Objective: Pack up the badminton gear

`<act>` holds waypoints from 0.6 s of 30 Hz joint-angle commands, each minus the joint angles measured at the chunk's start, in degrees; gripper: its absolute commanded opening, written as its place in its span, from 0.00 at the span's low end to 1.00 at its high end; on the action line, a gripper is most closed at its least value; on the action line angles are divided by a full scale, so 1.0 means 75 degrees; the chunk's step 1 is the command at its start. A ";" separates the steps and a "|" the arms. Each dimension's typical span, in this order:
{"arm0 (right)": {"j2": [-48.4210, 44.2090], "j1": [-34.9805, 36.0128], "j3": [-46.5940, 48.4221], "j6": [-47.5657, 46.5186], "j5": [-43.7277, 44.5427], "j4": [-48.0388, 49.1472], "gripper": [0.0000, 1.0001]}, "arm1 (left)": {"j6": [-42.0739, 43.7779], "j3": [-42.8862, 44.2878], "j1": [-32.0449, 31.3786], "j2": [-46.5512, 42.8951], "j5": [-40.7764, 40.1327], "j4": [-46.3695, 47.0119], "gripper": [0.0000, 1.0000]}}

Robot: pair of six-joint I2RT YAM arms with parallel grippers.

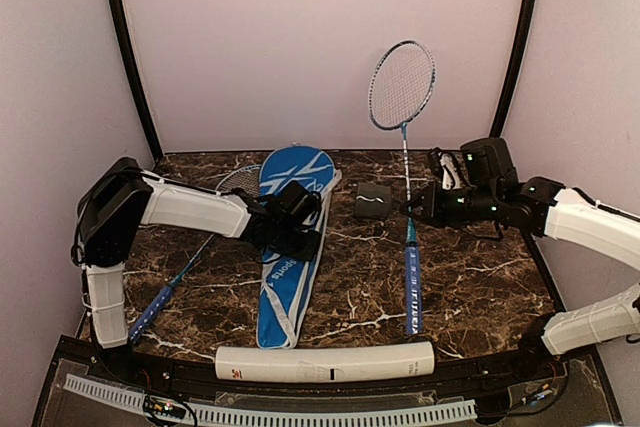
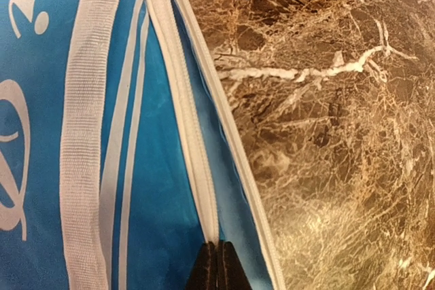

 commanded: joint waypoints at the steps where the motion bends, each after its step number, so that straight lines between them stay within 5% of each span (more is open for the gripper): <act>1: -0.0170 -0.0016 0.0372 -0.0496 -0.1288 -0.0362 0.00 | -0.0033 -0.0358 0.0162 -0.1232 -0.0332 0.0421 0.00; 13: -0.0438 -0.0013 0.0128 -0.0208 -0.3224 -0.2422 0.00 | 0.0053 -0.0926 0.0667 -0.2113 -0.0345 0.0857 0.00; 18: -0.0921 0.0003 -0.1007 0.1165 -0.4311 -0.1537 0.00 | 0.0052 -0.1060 0.0798 -0.2274 -0.0212 0.1171 0.00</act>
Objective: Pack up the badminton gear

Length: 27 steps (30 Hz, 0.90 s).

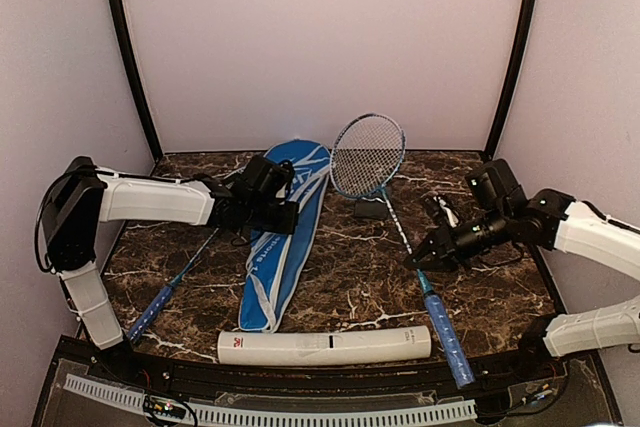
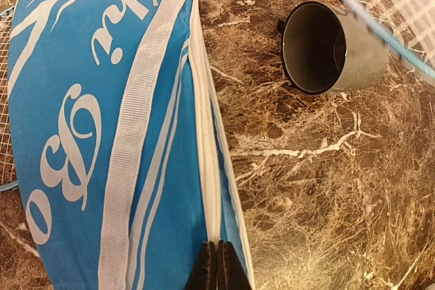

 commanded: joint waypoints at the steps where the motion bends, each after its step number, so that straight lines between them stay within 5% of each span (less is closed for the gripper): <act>1: -0.0453 0.0015 -0.0841 0.1228 -0.1242 0.0732 0.00 | 0.0056 -0.0136 0.0117 -0.0511 0.0045 0.0487 0.00; 16: 0.0582 0.1051 -0.0988 0.2105 -0.2087 0.2123 0.00 | 0.0253 -0.0268 0.0242 -0.0786 0.0359 0.1033 0.00; 27: 0.2187 0.1367 -0.0499 0.2802 -0.1940 0.4410 0.00 | 0.0611 -0.0489 0.0248 -0.0736 0.1386 0.1682 0.00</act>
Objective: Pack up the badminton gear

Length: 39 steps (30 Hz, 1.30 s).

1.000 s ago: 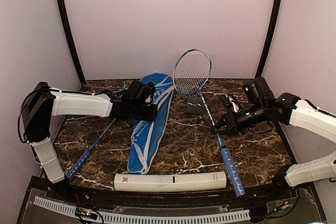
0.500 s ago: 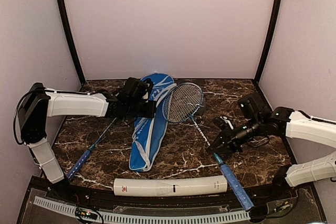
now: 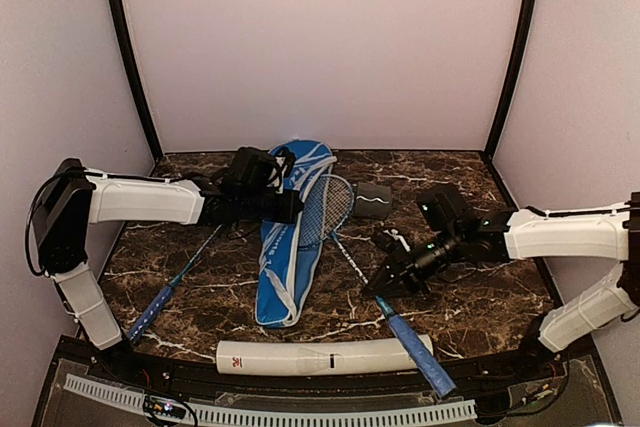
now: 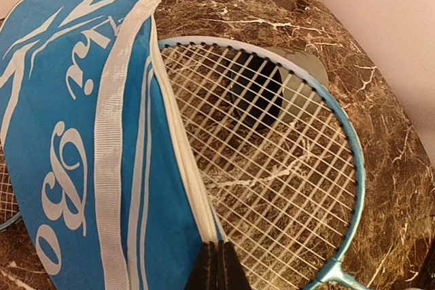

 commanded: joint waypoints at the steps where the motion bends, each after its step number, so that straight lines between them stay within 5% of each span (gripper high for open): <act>1: 0.0519 0.0059 0.0343 0.0484 0.0098 0.1900 0.00 | 0.0326 -0.0172 0.0047 -0.0325 0.0614 0.0565 0.00; 12: 0.2025 0.0107 0.1015 0.0640 0.1219 0.3675 0.00 | 0.0861 -0.0125 0.0047 -0.0112 0.1989 0.0867 0.00; 23: 0.3099 0.0093 0.1917 -0.0361 0.2411 0.3361 0.00 | 0.1736 0.0056 -0.0106 -0.0244 0.3307 0.0770 0.00; 39: 0.3661 -0.0282 0.2229 -0.0663 0.3204 0.3841 0.00 | 0.1680 -0.0072 -0.0351 -0.0485 0.3490 0.0697 0.00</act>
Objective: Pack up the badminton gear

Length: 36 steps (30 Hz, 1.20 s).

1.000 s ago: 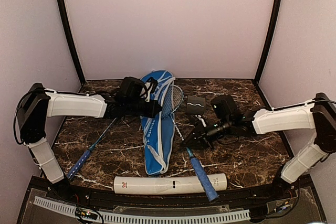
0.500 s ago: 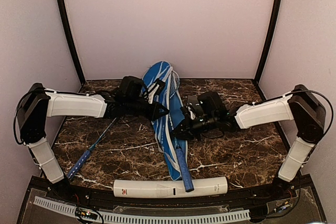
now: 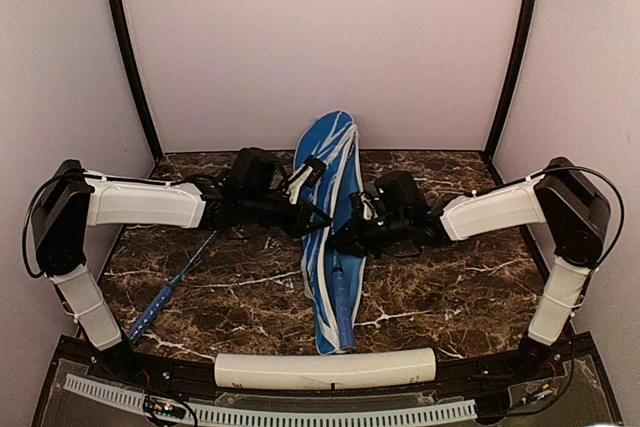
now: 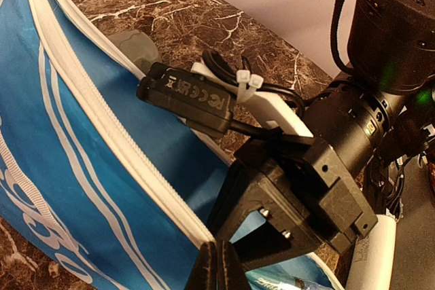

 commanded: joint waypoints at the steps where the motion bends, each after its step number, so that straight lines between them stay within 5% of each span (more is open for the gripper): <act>1: 0.0098 -0.0089 0.0293 -0.0313 0.0202 0.0814 0.00 | -0.0026 0.0021 -0.0042 -0.0410 0.0037 0.0121 0.00; 4: 0.0197 -0.0099 0.0313 -0.1172 0.1584 0.0763 0.00 | -0.0089 0.0023 -0.0042 -0.0355 -0.0211 0.0063 0.00; 19: 0.0703 -0.0122 0.0601 -0.1215 0.1962 0.1030 0.00 | -0.0499 0.0247 -0.0042 0.0241 -0.1308 -0.0277 0.01; 26: 0.0778 -0.0122 0.0616 -0.1215 0.1939 0.1031 0.00 | -0.0684 0.0132 -0.0220 0.0278 -0.1577 -0.0430 0.45; 36: 0.0810 -0.0123 0.0731 -0.1250 0.1998 0.1001 0.00 | -0.1771 -0.0575 -0.0765 -0.0053 -0.2385 -0.1104 0.68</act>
